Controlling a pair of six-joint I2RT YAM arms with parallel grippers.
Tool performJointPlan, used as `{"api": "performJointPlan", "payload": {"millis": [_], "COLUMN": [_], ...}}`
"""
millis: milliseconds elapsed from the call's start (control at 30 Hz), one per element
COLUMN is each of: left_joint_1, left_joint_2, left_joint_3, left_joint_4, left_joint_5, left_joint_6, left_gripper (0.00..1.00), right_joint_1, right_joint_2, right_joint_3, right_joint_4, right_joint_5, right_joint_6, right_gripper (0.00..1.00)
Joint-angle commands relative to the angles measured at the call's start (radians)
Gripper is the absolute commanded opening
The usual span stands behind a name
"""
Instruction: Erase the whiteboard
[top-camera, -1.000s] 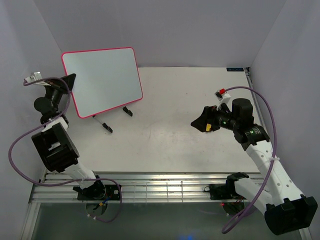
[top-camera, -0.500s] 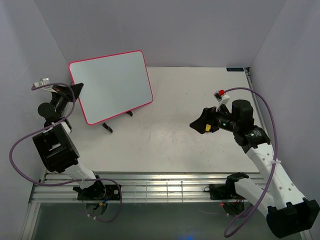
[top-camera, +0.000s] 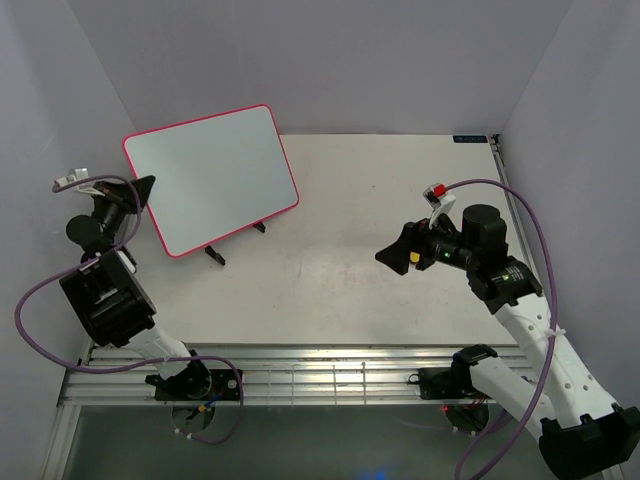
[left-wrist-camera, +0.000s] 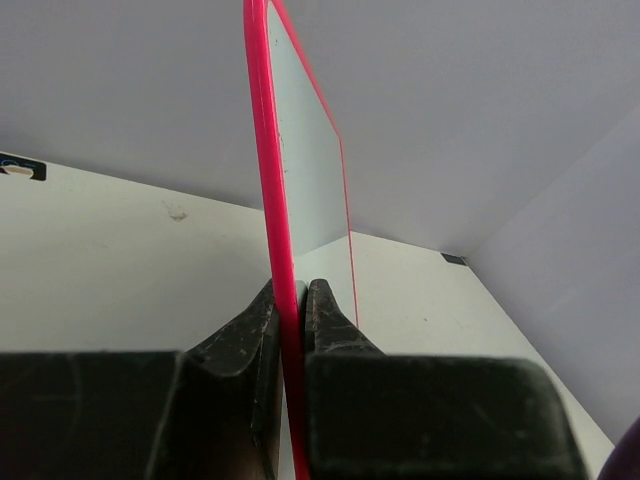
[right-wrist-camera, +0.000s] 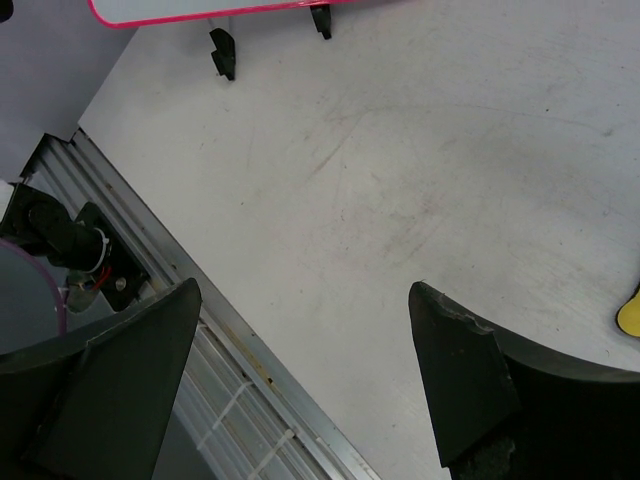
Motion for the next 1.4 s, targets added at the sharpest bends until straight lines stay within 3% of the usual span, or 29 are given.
{"api": "performJointPlan", "payload": {"millis": [0,500,900,1367], "left_joint_1": [0.025,0.088,0.127,0.157], "left_joint_2": [-0.008,0.026,0.034,0.055], "left_joint_3": [0.001,-0.031,-0.063,-0.135], "left_joint_4": [0.373,0.4,0.403,0.414], "left_joint_5": [-0.013,0.028,0.146,0.123], "left_joint_6": [0.179,0.231,0.392,0.605], "left_gripper": [0.0,0.0,0.0,0.0], "right_joint_1": [0.009,0.023,0.046,0.083], "right_joint_2": [-0.025,-0.063,-0.089,-0.126], "right_joint_3": [0.003,0.003,-0.005,0.005], "right_joint_4": [0.045,0.044,0.05,0.052], "right_joint_5": [-0.023,-0.029,-0.034,-0.05], "right_joint_6": [-0.008,-0.01,-0.013,-0.013], "right_gripper": [0.9,0.9,0.9,0.9]}}
